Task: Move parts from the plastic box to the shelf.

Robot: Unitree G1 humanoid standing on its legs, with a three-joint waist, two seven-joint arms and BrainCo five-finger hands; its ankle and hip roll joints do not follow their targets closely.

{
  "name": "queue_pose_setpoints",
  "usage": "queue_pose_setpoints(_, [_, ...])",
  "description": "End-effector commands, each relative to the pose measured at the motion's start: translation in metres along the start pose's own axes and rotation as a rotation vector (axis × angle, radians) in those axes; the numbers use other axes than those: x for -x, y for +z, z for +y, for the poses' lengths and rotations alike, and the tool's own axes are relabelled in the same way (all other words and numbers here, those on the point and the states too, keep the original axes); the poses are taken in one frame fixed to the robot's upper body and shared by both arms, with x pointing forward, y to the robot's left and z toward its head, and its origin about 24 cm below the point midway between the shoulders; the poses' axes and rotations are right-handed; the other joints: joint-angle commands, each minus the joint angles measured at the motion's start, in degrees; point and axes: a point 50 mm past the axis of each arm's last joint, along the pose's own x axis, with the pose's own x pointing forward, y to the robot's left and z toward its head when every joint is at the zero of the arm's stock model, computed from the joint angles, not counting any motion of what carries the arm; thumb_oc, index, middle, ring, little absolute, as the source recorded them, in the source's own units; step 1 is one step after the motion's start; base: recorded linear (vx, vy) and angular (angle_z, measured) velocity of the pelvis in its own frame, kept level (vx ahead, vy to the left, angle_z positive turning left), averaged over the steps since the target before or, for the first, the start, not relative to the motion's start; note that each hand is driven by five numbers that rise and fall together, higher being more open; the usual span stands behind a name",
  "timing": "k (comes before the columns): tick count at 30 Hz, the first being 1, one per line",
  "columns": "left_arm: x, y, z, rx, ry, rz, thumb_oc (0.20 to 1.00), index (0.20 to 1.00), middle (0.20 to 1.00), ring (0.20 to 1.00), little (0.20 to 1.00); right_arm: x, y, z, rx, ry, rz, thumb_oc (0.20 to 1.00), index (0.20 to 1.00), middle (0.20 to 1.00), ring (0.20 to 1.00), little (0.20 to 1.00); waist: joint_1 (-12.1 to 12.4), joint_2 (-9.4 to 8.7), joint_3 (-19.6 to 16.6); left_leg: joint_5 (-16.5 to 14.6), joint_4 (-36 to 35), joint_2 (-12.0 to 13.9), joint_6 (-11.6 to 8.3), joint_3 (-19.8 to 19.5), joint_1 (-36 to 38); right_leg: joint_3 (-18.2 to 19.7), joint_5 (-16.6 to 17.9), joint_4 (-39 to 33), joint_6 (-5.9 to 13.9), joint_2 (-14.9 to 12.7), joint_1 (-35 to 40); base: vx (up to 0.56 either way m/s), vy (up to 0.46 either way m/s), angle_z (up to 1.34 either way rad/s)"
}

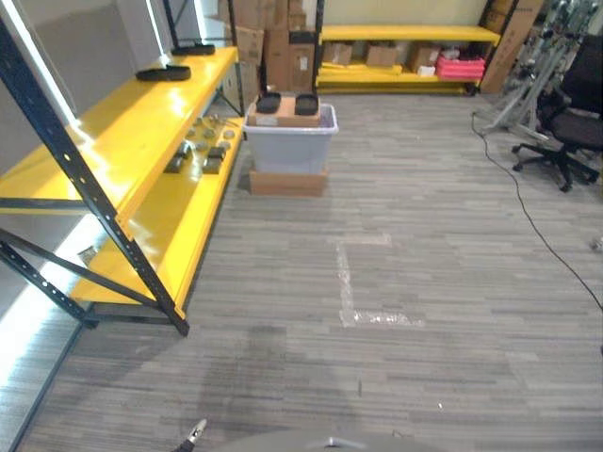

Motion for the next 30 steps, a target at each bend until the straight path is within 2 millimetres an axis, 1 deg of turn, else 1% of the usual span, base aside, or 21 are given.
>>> queue_pose_setpoints(1, [-0.003,0.041,0.016,-0.046,0.056,-0.106,1.0,1.0,1.0,1.0,1.0,0.0,0.036,-0.024,-0.001,-0.046,-0.075,1.0,1.0,1.0,1.0,1.0,-0.25,0.1,2.3,4.39,-7.6,1.82,-4.97,-0.98,3.96,-1.73,7.29,-16.38,5.14,-1.53,12.34,0.0,0.005,0.06])
queue_pose_setpoints(5, [-0.003,0.045,0.017,-0.066,0.064,-0.121,1.0,1.0,1.0,1.0,1.0,0.0,0.029,-0.023,-0.01,-0.032,-0.044,1.0,1.0,1.0,1.0,1.0,-0.01,0.13,1.94,4.2,-7.69,1.66,-4.9,-1.24,4.18,-1.98,7.16,-16.38,5.25,-1.67,12.59,0.01,0.011,0.06])
queue_pose_setpoints(11, [-0.003,0.04,0.016,-0.039,0.058,-0.1,1.0,1.0,1.0,1.0,1.0,0.0,0.029,-0.021,-0.017,-0.02,-0.044,1.0,1.0,1.0,1.0,1.0,-0.07,0.26,1.56,3.88,-7.97,1.43,-4.74,-1.1,4.66,-1.91,7.09,-16.38,5.42,-1.9,12.79,0.0,0.006,0.0])
queue_pose_setpoints(15, [-0.003,0.04,0.015,-0.046,0.06,-0.106,1.0,1.0,1.0,1.0,1.0,0.0,0.029,-0.018,0.032,0.004,-0.042,1.0,1.0,1.0,1.0,1.0,-0.16,0.26,1.66,3.67,-7.91,1.23,-4.59,-0.96,4.75,-1.82,7.2,-16.38,5.51,-2.15,12.81,0.0,0.033,-0.02])
queue_pose_setpoints(17, [-0.003,0.038,0.015,-0.024,0.059,-0.104,1.0,1.0,1.0,1.0,1.0,0.0,0.026,-0.018,0.062,0.005,-0.027,1.0,1.0,1.0,1.0,1.0,0.05,-0.01,1.7,3.48,-7.86,1.09,-4.43,-1.19,4.79,-1.83,7.14,-16.38,5.54,-2.26,12.95,0.0,0.04,-0.02])
queue_pose_setpoints(20, [-0.003,0.036,0.013,0.01,0.055,-0.099,1.0,1.0,1.0,1.0,1.0,0.0,0.031,-0.017,0.047,0.003,-0.049,1.0,1.0,1.0,1.0,1.0,-0.01,-0.23,1.72,3.36,-7.95,1.08,-4.29,-1.2,4.96,-1.72,7.13,-16.29,5.57,-2.34,12.93,0.0,0.02,0.01])
queue_pose_setpoints(23, [-0.002,0.037,0.014,-0.002,0.075,-0.112,1.0,1.0,1.0,1.0,1.0,-0.001,0.036,-0.012,0.069,0.016,-0.069,1.0,1.0,1.0,1.0,1.0,0.09,-0.59,1.94,3.16,-8.07,0.85,-3.99,-1.0,5.07,-1.45,7.22,-16.0,5.75,-2.56,12.76,0.0,0.022,0.0])
queue_pose_setpoints(28, [-0.002,0.037,0.018,-0.025,0.096,-0.112,1.0,1.0,1.0,1.0,1.0,-0.001,0.038,-0.013,0.053,-0.009,-0.084,1.0,1.0,1.0,1.0,1.0,0.02,-0.61,2.04,3.04,-8.03,0.67,-3.88,-0.57,5.12,-0.96,7.38,-15.8,5.88,-2.76,12.63,0.0,0.0,0.0])
queue_pose_setpoints(30, [-0.002,0.033,0.018,0.004,0.089,-0.093,1.0,1.0,1.0,1.0,1.0,-0.001,0.038,-0.015,0.054,-0.025,-0.085,1.0,1.0,1.0,1.0,1.0,-0.17,-0.46,1.88,3.02,-8.3,0.74,-3.88,-0.28,5.42,-0.8,7.37,-15.91,5.91,-2.71,12.69,0.0,0.0,0.0])
